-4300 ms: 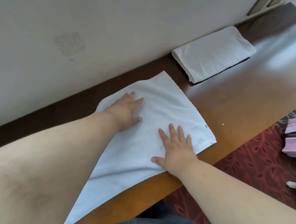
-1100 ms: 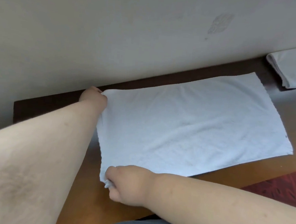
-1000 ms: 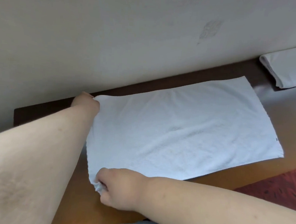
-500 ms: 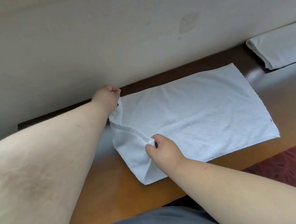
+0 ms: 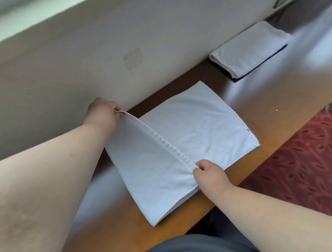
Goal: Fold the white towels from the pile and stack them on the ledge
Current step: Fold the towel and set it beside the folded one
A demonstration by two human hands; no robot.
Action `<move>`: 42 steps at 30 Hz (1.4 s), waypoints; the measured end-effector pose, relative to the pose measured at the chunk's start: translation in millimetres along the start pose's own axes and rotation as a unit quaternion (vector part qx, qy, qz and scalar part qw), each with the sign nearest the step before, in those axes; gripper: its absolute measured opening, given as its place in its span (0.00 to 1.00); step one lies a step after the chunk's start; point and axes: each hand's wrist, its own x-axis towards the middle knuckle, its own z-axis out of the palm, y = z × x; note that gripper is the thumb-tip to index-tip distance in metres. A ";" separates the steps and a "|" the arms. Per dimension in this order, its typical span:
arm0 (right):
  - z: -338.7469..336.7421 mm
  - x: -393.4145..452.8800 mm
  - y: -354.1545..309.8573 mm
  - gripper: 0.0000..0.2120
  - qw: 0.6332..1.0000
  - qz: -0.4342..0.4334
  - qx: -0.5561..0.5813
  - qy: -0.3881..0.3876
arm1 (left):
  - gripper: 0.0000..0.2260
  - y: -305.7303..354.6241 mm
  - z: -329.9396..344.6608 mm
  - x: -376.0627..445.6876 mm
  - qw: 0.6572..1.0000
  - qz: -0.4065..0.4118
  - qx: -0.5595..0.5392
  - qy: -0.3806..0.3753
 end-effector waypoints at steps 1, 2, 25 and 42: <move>-11.0 1.4 3.5 0.09 1.000 0.004 0.009 -0.001 | 0.11 13.7 -2.5 7.3 1.000 0.010 0.007 0.003; -21.7 4.0 6.4 0.09 1.000 0.009 0.022 0.002 | 0.11 27.3 -3.2 13.8 1.000 0.020 -0.002 -0.004; -176.3 93.2 64.9 0.07 0.987 0.042 0.047 0.147 | 0.05 275.4 99.5 144.0 0.976 0.144 -0.146 -0.072; -180.5 106.0 56.4 0.06 0.972 0.068 -0.175 0.142 | 0.18 262.3 127.6 167.4 0.989 0.065 -0.040 -0.125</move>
